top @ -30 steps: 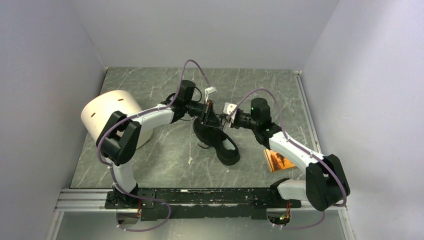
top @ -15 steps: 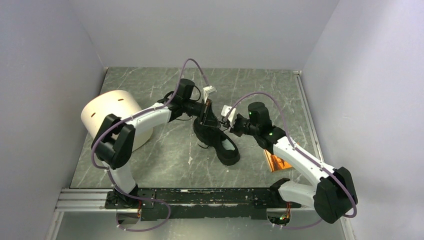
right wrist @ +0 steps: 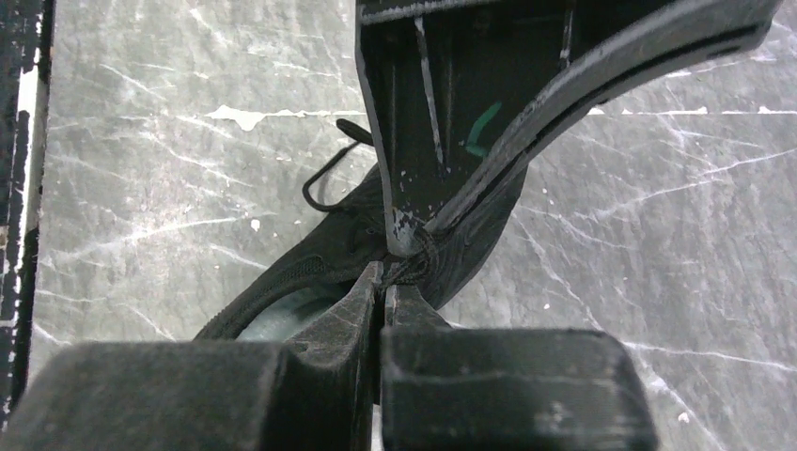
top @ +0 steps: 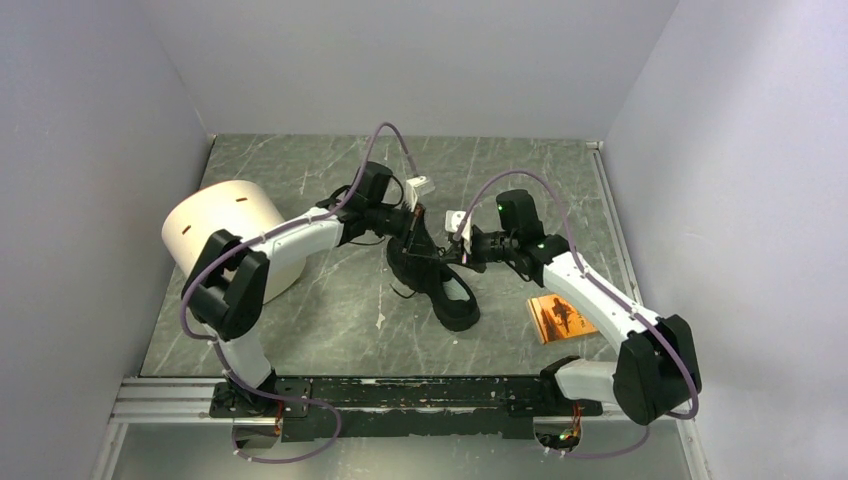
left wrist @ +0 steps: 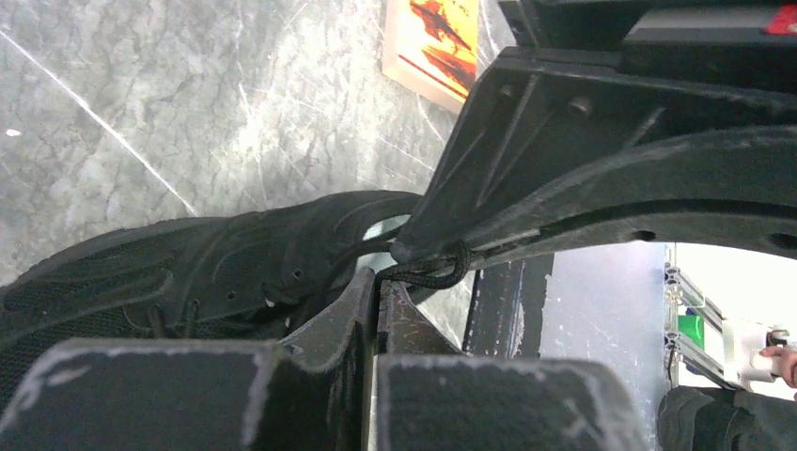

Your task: Tie the shoes

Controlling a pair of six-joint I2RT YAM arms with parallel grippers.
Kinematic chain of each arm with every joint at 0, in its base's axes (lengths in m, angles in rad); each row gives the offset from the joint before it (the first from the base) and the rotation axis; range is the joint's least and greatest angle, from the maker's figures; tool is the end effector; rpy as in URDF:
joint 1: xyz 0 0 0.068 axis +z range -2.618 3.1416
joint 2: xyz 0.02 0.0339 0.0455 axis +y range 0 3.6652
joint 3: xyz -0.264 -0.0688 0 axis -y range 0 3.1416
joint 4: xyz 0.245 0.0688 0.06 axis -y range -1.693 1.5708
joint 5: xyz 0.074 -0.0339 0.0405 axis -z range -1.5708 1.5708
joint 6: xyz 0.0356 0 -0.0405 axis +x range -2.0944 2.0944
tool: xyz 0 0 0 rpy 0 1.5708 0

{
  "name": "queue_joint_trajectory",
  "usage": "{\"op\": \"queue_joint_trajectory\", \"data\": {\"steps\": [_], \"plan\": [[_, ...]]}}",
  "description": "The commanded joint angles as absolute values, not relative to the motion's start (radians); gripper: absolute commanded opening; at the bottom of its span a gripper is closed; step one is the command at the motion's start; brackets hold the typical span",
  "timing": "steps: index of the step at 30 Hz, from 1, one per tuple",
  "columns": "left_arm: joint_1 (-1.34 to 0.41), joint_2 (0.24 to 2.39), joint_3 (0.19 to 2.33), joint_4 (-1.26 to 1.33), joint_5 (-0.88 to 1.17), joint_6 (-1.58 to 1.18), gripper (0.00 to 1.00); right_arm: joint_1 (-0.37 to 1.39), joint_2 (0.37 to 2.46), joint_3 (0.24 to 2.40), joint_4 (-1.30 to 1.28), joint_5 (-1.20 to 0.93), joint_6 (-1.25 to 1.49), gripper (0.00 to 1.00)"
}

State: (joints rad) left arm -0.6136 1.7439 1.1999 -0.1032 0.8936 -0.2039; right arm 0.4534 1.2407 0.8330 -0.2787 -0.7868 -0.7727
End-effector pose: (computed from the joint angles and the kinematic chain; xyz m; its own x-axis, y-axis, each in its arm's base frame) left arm 0.2971 -0.2432 0.2400 -0.6587 0.3088 -0.6861 0.7513 0.2214 -0.6217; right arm 0.2225 0.1365 0.2584 0.1517 -0.4744 -0.8671 -0.9717 0.0889 -0.2187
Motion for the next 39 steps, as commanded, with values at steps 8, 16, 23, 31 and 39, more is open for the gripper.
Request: {"op": "queue_joint_trajectory", "data": {"steps": [8,16,23,31,39], "plan": [[-0.649,1.815,1.255,-0.094,0.739,-0.179,0.05,0.431,1.308,0.908,-0.405,-0.974,-0.827,0.0],[-0.65,1.828,1.28,-0.151,0.72,-0.127,0.05,0.413,1.3,0.9,-0.351,-1.087,-0.757,0.0],[-0.67,1.889,1.266,-0.162,0.872,-0.116,0.05,0.414,1.296,0.858,-0.137,-0.998,-0.576,0.09],[-0.655,1.897,1.219,-0.096,0.98,-0.162,0.05,0.413,1.319,0.943,-0.155,-0.671,-0.242,0.39],[-0.625,1.868,1.184,-0.077,1.012,-0.207,0.05,0.416,1.201,1.005,-0.481,-0.512,0.067,0.54]]}}
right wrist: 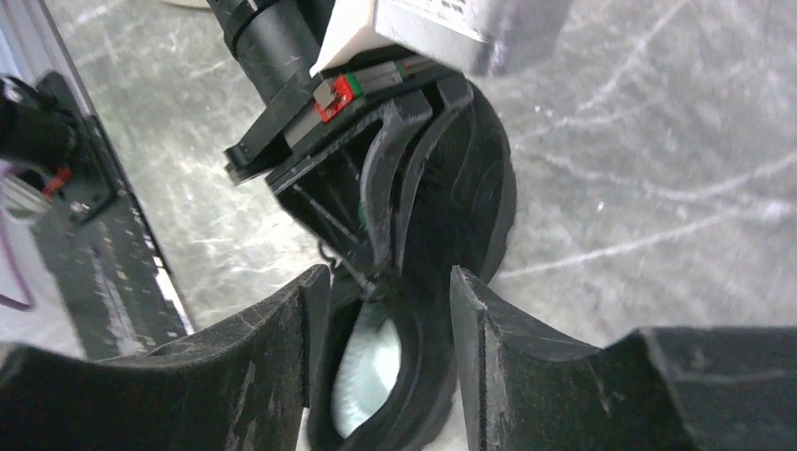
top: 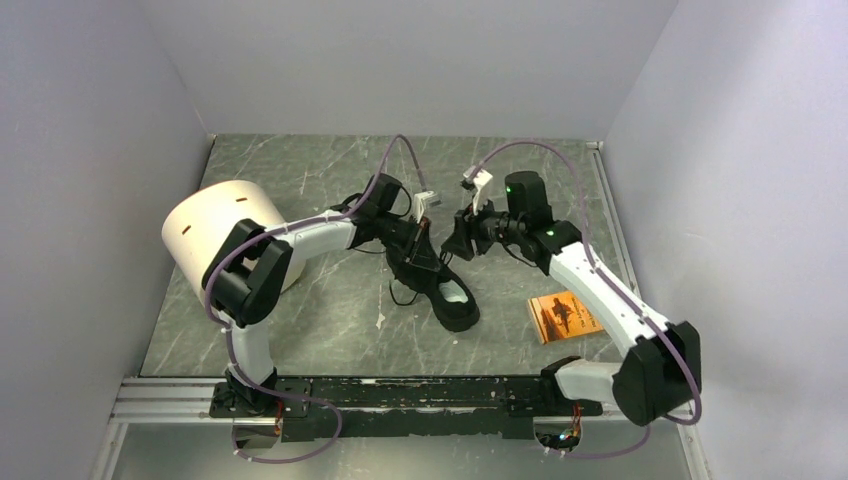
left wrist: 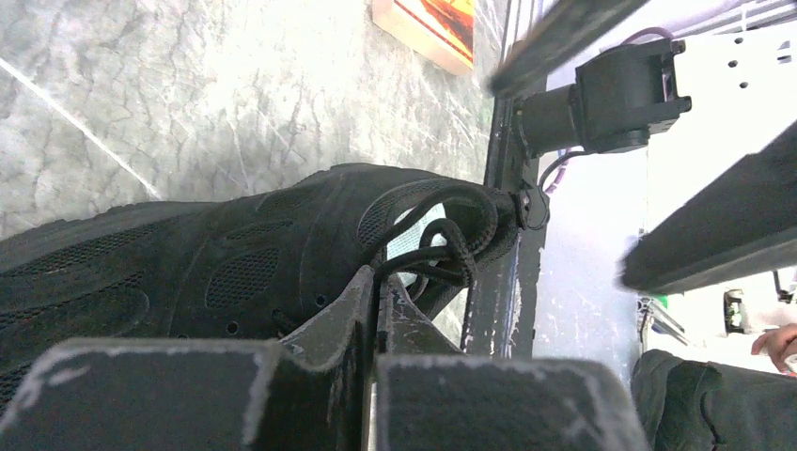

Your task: Tie the shoes

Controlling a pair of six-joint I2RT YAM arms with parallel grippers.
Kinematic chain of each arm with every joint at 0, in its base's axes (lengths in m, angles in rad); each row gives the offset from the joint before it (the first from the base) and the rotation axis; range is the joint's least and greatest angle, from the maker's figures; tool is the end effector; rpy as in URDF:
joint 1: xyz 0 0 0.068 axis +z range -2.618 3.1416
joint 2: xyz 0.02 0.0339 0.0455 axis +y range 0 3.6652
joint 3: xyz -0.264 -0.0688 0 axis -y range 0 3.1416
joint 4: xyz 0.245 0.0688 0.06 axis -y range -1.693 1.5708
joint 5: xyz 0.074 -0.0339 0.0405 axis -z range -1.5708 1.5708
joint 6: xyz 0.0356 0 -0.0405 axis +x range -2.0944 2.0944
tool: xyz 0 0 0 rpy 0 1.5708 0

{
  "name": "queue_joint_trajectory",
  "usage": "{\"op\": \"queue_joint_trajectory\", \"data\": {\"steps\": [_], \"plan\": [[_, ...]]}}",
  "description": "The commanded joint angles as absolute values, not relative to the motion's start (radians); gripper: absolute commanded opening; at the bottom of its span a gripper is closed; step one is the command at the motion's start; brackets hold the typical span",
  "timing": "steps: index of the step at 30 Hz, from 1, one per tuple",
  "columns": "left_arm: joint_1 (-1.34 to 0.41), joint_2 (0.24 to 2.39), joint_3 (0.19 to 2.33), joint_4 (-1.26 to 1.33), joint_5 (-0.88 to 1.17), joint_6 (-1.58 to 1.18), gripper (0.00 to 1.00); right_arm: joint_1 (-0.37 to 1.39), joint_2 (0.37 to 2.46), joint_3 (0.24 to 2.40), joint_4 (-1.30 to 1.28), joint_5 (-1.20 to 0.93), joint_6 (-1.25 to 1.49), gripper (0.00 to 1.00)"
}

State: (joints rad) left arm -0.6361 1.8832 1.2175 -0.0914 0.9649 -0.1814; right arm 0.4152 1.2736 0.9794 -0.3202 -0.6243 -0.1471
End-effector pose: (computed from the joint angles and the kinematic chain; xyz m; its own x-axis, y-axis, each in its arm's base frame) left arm 0.3039 -0.2608 0.1958 -0.6912 0.3827 -0.6131 0.7058 0.1751 -0.6864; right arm 0.2466 0.1314 0.2930 -0.4098 -0.3106 -0.8577 -0.8334 0.5098 0.2136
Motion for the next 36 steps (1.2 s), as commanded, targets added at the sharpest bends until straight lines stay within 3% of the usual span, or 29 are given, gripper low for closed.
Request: {"op": "queue_joint_trajectory", "data": {"steps": [1,8,11,17,27,31,36], "plan": [[-0.624,1.863,1.18,-0.076,1.011,-0.207,0.05,0.417,1.185,0.996,-0.499,-0.502,0.106,0.54],[-0.617,1.842,1.143,-0.034,1.002,-0.241,0.05,0.453,1.193,0.919,-0.462,-0.533,0.494,0.46],[-0.615,1.837,1.15,-0.029,1.005,-0.248,0.05,0.456,1.233,0.902,-0.451,-0.527,0.587,0.38],[-0.612,1.822,1.143,-0.023,1.012,-0.255,0.05,0.465,1.293,0.864,-0.368,-0.563,0.574,0.33],[-0.612,1.807,1.138,-0.016,1.026,-0.267,0.05,0.51,1.326,0.828,-0.25,-0.515,0.594,0.31],[-0.612,1.806,1.139,-0.015,1.032,-0.271,0.05,0.529,1.323,0.821,-0.217,-0.457,0.611,0.22],[-0.612,1.789,1.126,-0.019,1.035,-0.262,0.05,0.535,1.314,0.812,-0.222,-0.361,0.593,0.24]]}}
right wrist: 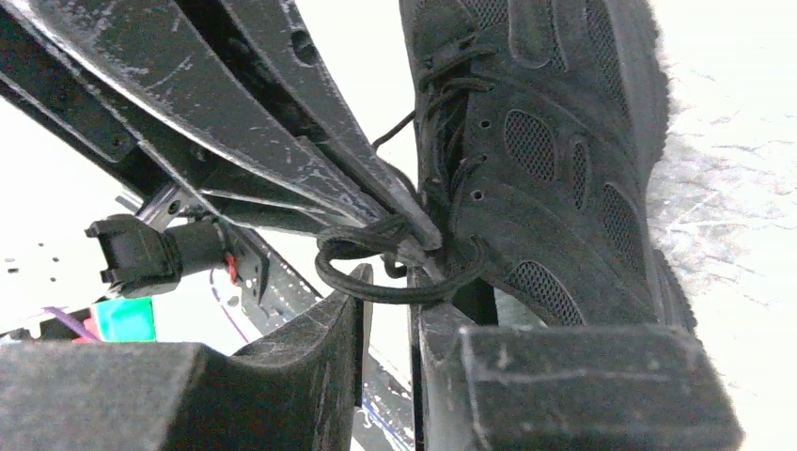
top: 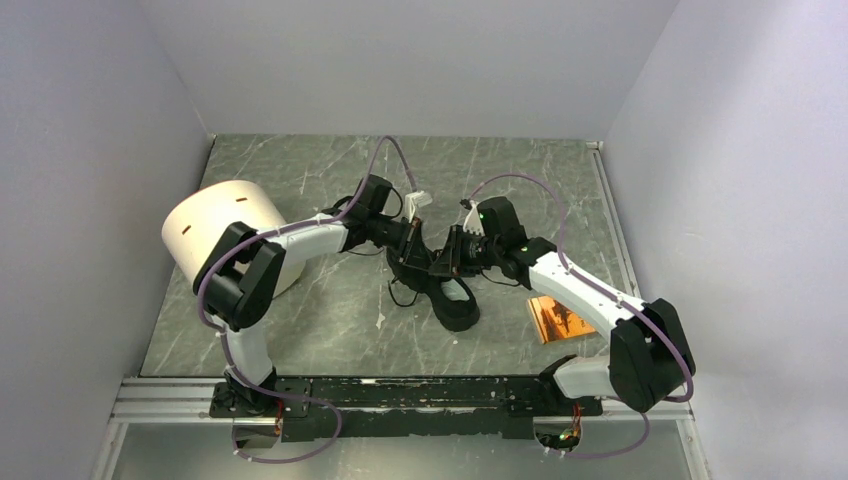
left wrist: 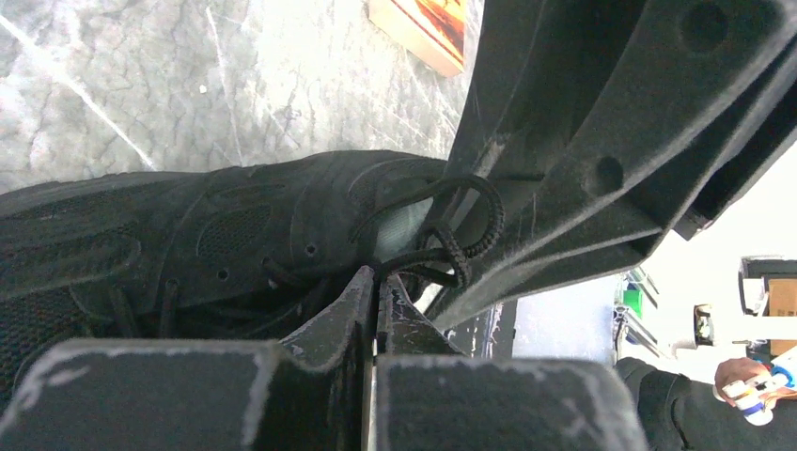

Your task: Tie the shoes

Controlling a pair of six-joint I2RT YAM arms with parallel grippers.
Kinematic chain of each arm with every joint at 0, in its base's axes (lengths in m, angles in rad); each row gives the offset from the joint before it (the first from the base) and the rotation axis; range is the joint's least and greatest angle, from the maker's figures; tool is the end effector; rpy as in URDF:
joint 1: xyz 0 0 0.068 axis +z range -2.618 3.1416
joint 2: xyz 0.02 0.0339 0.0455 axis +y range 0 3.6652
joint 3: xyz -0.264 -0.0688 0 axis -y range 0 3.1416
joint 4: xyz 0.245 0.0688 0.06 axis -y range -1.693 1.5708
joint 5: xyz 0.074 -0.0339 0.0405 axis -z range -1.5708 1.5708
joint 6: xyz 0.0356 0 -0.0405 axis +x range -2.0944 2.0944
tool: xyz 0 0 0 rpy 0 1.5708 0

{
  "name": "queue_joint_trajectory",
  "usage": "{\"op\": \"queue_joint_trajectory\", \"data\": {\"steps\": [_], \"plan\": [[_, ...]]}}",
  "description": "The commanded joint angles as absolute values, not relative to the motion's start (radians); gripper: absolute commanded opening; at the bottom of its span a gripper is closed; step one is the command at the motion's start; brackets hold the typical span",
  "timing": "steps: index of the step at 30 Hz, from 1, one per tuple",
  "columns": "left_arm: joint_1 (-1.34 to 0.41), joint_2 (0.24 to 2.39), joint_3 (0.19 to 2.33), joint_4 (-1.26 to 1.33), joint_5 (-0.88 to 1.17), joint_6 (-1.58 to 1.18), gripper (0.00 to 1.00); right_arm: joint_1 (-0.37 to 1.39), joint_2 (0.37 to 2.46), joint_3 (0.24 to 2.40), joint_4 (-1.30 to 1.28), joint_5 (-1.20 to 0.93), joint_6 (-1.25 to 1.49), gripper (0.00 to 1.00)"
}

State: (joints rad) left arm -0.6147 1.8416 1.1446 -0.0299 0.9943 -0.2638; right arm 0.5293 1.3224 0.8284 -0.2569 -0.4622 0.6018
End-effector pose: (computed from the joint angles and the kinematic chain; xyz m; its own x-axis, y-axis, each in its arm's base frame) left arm 0.2988 -0.2475 0.1945 -0.7395 0.3481 -0.5761 0.6560 0.1810 -0.7327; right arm 0.2308 0.1534 0.2338 -0.9006 0.0602 -0.4304 -0.2711 0.6962 0.6647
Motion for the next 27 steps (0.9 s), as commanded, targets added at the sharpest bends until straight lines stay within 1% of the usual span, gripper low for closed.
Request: {"op": "queue_joint_trajectory", "data": {"steps": [1,3,6,8,10,12,15,19,20,21,22,23,25,27], "plan": [[-0.612,1.787,1.121,-0.015,1.036,-0.265,0.05,0.535,1.319,0.819,-0.23,-0.351,0.586,0.24],[-0.612,1.784,1.116,-0.012,1.034,-0.268,0.05,0.536,1.327,0.841,-0.264,-0.334,0.57,0.24],[-0.612,1.786,1.117,-0.017,1.034,-0.264,0.05,0.539,1.317,0.867,-0.318,-0.31,0.546,0.3],[-0.612,1.788,1.117,-0.016,1.038,-0.267,0.05,0.539,1.303,0.851,-0.303,-0.316,0.536,0.31],[-0.612,1.786,1.12,-0.011,1.038,-0.267,0.05,0.54,1.303,0.835,-0.272,-0.325,0.546,0.31],[-0.612,1.787,1.12,-0.008,1.038,-0.267,0.05,0.541,1.319,0.83,-0.223,-0.358,0.569,0.28],[-0.614,1.79,1.118,0.051,1.038,-0.267,0.05,0.563,1.336,0.833,-0.186,-0.364,0.594,0.27],[-0.618,1.785,1.104,0.094,1.038,-0.267,0.05,0.575,1.326,0.829,-0.181,-0.323,0.595,0.26],[-0.618,1.782,1.102,0.098,1.038,-0.267,0.05,0.575,1.326,0.835,-0.188,-0.31,0.589,0.25],[-0.618,1.778,1.101,0.094,1.038,-0.267,0.05,0.576,1.325,0.842,-0.198,-0.301,0.577,0.2],[-0.618,1.775,1.1,0.09,1.038,-0.267,0.05,0.576,1.327,0.851,-0.211,-0.301,0.562,0.05],[-0.618,1.771,1.1,0.081,1.038,-0.267,0.05,0.575,1.329,0.865,-0.232,-0.295,0.529,0.0],[-0.618,1.766,1.111,0.042,1.038,-0.267,0.05,0.573,1.334,0.916,-0.365,-0.214,0.46,0.0],[-0.618,1.761,1.131,-0.028,1.038,-0.267,0.05,0.57,1.342,0.991,-0.557,-0.136,0.394,0.0]]}}
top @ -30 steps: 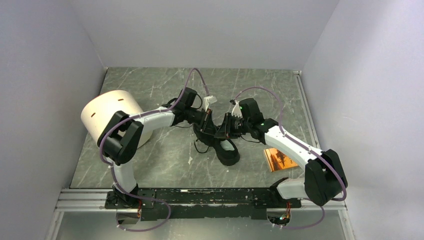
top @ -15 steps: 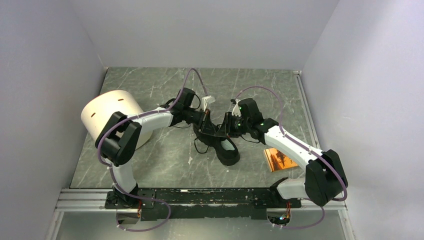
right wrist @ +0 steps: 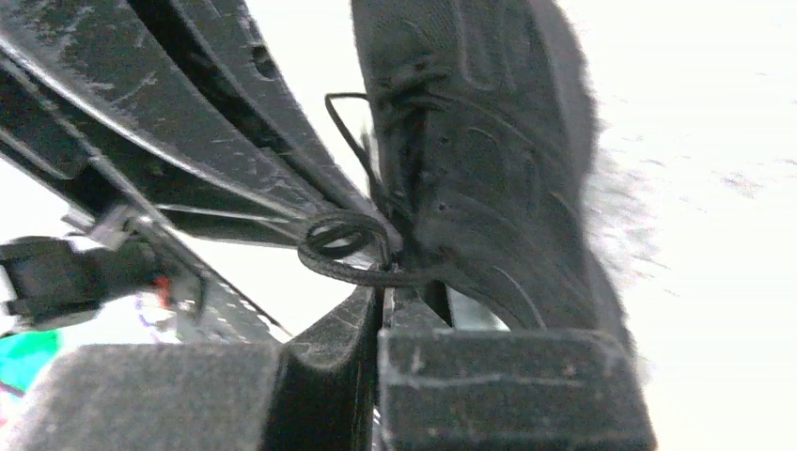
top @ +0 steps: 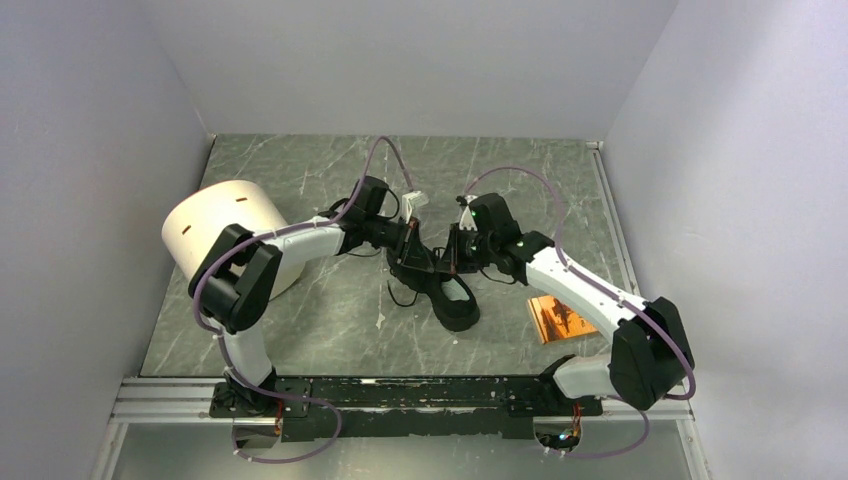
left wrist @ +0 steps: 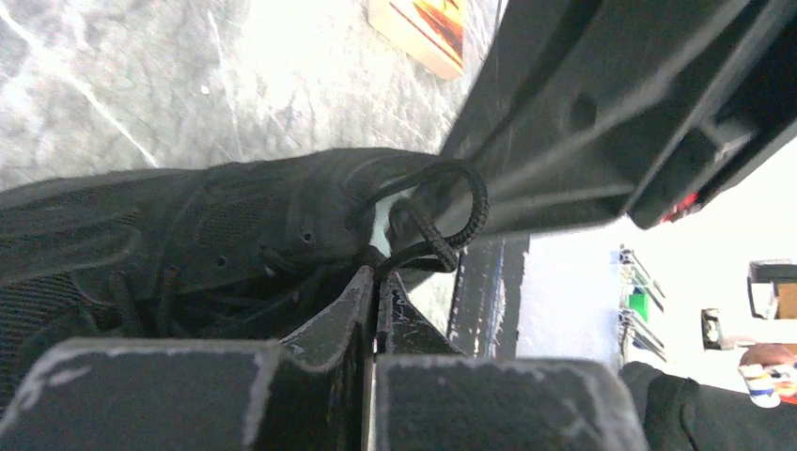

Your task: Tie the shoes

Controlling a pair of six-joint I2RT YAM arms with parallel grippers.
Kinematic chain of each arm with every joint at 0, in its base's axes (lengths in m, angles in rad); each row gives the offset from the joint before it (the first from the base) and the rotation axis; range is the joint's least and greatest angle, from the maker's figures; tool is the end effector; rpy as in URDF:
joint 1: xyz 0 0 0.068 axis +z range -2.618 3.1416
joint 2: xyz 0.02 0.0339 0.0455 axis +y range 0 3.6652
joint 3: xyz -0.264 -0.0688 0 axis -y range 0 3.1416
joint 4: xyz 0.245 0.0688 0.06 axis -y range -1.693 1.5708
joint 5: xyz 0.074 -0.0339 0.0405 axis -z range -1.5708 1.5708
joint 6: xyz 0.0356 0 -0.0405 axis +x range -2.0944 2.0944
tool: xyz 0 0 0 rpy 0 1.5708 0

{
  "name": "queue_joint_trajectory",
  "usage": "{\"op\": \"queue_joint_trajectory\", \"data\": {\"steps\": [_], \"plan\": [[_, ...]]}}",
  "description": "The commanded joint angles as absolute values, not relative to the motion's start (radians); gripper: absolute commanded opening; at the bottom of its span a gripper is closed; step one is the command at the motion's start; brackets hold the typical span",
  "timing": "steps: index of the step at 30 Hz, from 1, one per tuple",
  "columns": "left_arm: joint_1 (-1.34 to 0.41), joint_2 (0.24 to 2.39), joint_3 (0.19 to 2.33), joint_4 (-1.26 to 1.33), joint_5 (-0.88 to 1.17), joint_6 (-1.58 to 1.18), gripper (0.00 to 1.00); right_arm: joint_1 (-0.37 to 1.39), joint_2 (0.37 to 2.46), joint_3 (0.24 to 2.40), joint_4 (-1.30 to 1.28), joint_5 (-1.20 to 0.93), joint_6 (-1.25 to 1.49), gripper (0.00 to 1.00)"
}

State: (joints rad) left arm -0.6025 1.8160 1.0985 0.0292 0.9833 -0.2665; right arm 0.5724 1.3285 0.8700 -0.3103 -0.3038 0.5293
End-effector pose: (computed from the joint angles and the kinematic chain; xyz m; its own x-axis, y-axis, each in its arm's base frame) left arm 0.2967 -0.2401 0.1942 -0.7271 0.3229 -0.6058 0.6761 0.1839 -0.7135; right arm 0.2300 0.1609 0.2401 -0.8567 0.0211 -0.5154 -0.3070 0.7820 0.5424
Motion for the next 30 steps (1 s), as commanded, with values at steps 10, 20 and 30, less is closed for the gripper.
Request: {"op": "queue_joint_trajectory", "data": {"steps": [10,20,30], "plan": [[-0.618,1.739,1.135,-0.051,1.038,-0.267,0.05,0.571,1.383,1.247,-1.24,-0.216,0.385,0.0],[-0.618,1.733,1.123,-0.066,1.038,-0.267,0.05,0.571,1.54,1.52,-1.397,-0.095,0.337,0.0],[-0.611,1.729,1.1,-0.07,1.038,-0.267,0.05,0.576,1.53,1.53,-1.368,0.37,0.444,0.0]]}}
